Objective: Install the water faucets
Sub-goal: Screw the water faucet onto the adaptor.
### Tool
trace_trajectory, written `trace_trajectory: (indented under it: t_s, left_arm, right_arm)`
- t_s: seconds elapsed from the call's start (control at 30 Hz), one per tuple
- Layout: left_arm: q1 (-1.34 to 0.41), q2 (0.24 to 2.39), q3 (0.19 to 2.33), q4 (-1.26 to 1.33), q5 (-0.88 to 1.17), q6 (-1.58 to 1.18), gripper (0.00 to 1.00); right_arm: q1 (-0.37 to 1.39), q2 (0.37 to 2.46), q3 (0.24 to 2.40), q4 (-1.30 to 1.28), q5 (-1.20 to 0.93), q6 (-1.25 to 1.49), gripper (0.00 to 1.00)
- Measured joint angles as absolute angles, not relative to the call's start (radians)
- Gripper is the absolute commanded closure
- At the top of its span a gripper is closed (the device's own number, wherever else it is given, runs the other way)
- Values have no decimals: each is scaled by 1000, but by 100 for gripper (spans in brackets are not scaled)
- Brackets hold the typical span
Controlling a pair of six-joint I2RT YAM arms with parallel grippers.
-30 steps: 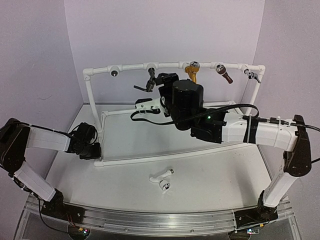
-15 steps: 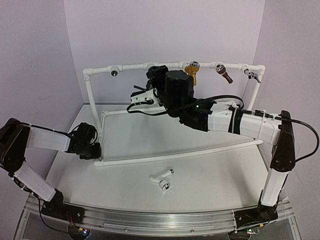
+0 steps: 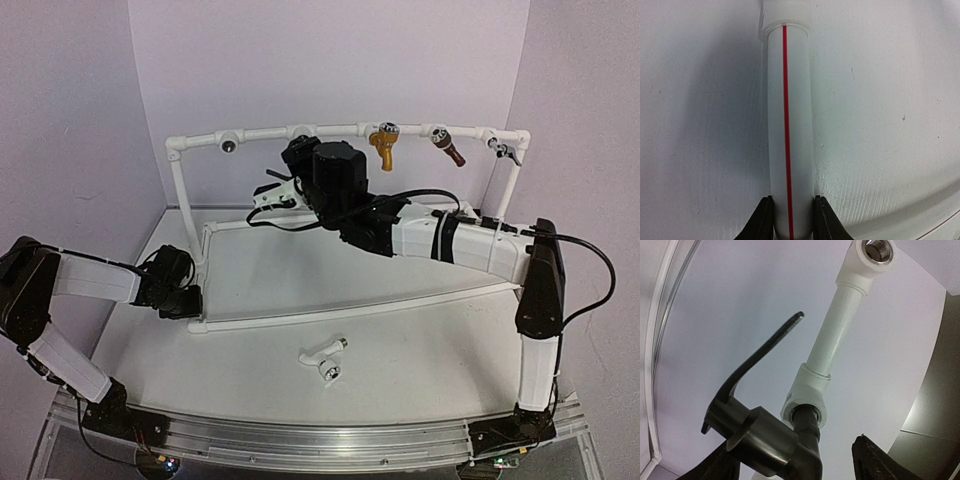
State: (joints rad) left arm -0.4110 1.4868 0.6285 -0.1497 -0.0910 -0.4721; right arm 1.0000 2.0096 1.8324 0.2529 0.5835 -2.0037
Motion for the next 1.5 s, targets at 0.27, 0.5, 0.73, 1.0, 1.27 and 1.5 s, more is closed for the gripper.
trace_trajectory:
  t_s: [0.27,0.5,0.73,1.0,1.27,1.5]
  left_arm:
    - [-411,1486,628,-150,-91,-472,100]
    - [-411,1486,628,-149,-91,-472,100]
    - [-411,1489,628,-136,-107,-470,100]
    - [-408,1494,628,-124,-113,-466,100]
    - [-409,1492,629,-133,-96,-467,100]
    - [-411,1485,629,-138,-95,-468,100]
  right_arm:
    - [1000,2038,1849,228,589,-2015,59]
    - [1000,2069,1857,386,601,-1993,90]
    - [1008,2171,1886,641,697,-1864,95]
    - [1028,2288,2037,722,917,-1435,95]
    - [1033,2088,1737,684,825,-521,98]
    - [1010,1964,1609,564,578,63,79]
